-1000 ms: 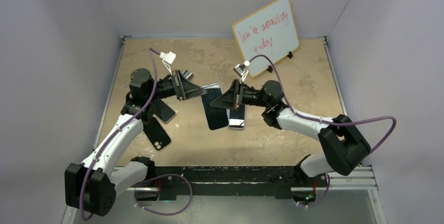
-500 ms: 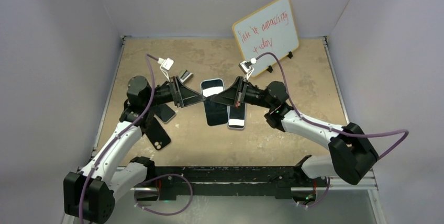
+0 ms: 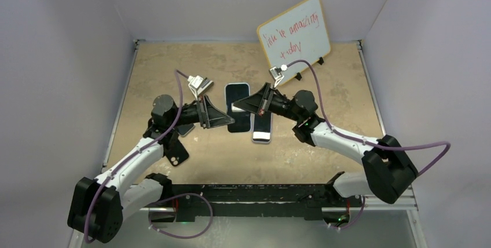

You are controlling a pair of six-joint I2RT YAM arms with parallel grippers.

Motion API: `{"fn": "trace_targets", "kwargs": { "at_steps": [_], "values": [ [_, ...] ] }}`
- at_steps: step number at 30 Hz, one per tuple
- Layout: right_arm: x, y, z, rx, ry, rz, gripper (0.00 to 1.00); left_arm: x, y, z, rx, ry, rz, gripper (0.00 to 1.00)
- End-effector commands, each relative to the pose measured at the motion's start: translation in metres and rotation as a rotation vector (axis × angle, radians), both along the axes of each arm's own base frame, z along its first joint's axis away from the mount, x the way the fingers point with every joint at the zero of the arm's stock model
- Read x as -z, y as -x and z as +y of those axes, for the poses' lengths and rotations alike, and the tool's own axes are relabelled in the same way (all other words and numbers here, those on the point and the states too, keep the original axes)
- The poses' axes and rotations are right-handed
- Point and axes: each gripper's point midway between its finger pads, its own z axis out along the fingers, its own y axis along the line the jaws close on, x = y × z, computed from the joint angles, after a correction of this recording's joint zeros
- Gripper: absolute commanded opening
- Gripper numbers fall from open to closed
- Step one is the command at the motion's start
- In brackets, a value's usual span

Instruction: Put the phone into the phone case

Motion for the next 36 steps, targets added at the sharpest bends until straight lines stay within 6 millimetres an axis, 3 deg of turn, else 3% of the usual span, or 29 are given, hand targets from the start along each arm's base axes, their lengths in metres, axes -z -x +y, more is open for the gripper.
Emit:
{"fn": "trace_targets", "kwargs": {
  "at_steps": [1, 2, 3, 6, 9, 11, 14, 16, 18, 20, 23, 26, 27, 29, 33, 36],
  "values": [
    [-0.028, -0.012, -0.005, 0.071, -0.103, -0.07, 0.09, 0.003, 0.0, -0.004, -0.001, 0.003, -0.035, 0.15],
    [-0.026, -0.012, -0.005, 0.073, -0.099, -0.068, 0.12, 0.008, -0.001, -0.004, -0.01, -0.017, -0.027, 0.04],
    [-0.024, -0.012, -0.006, 0.077, -0.095, -0.069, 0.2, 0.015, -0.005, -0.003, -0.023, -0.053, -0.015, 0.0],
    [-0.017, -0.014, -0.004, 0.082, -0.056, -0.072, 0.38, 0.034, -0.019, 0.001, -0.076, -0.191, 0.004, 0.0],
    [-0.018, -0.012, -0.003, 0.066, -0.053, -0.078, 0.44, 0.04, -0.023, 0.003, -0.081, -0.251, 0.002, 0.0],
    [-0.018, -0.011, -0.002, 0.056, -0.052, -0.078, 0.39, 0.039, -0.022, 0.003, -0.076, -0.249, 0.003, 0.0],
    [-0.016, -0.013, -0.003, 0.064, -0.049, -0.073, 0.21, 0.033, -0.02, 0.001, -0.062, -0.223, 0.008, 0.01],
    [-0.017, -0.013, -0.006, 0.073, -0.059, -0.066, 0.13, 0.025, -0.016, 0.0, -0.05, -0.199, 0.006, 0.21],
    [-0.02, -0.015, -0.011, 0.092, -0.078, -0.049, 0.12, 0.018, -0.012, -0.001, -0.035, -0.168, -0.009, 0.36],
    [-0.021, -0.018, -0.015, 0.11, -0.097, -0.015, 0.11, 0.016, -0.007, -0.001, -0.022, -0.143, -0.006, 0.43],
    [-0.023, -0.02, -0.02, 0.13, -0.116, -0.003, 0.11, 0.016, -0.002, -0.002, -0.004, -0.108, 0.021, 0.44],
    [-0.021, -0.021, -0.022, 0.141, -0.12, 0.007, 0.11, 0.019, -0.002, -0.003, 0.003, -0.104, 0.036, 0.38],
    [-0.021, -0.022, -0.022, 0.141, -0.119, 0.007, 0.12, 0.02, -0.002, -0.003, 0.002, -0.105, 0.036, 0.29],
    [-0.02, -0.021, -0.021, 0.127, -0.118, 0.006, 0.16, 0.022, -0.004, -0.003, -0.006, -0.117, 0.039, 0.02],
    [-0.016, -0.018, -0.019, 0.108, -0.097, -0.003, 0.37, 0.041, -0.015, 0.002, -0.049, -0.239, 0.061, 0.0],
    [-0.014, -0.018, -0.017, 0.1, -0.082, -0.006, 0.45, 0.055, -0.021, 0.008, -0.083, -0.335, 0.075, 0.0]
  ]
}}
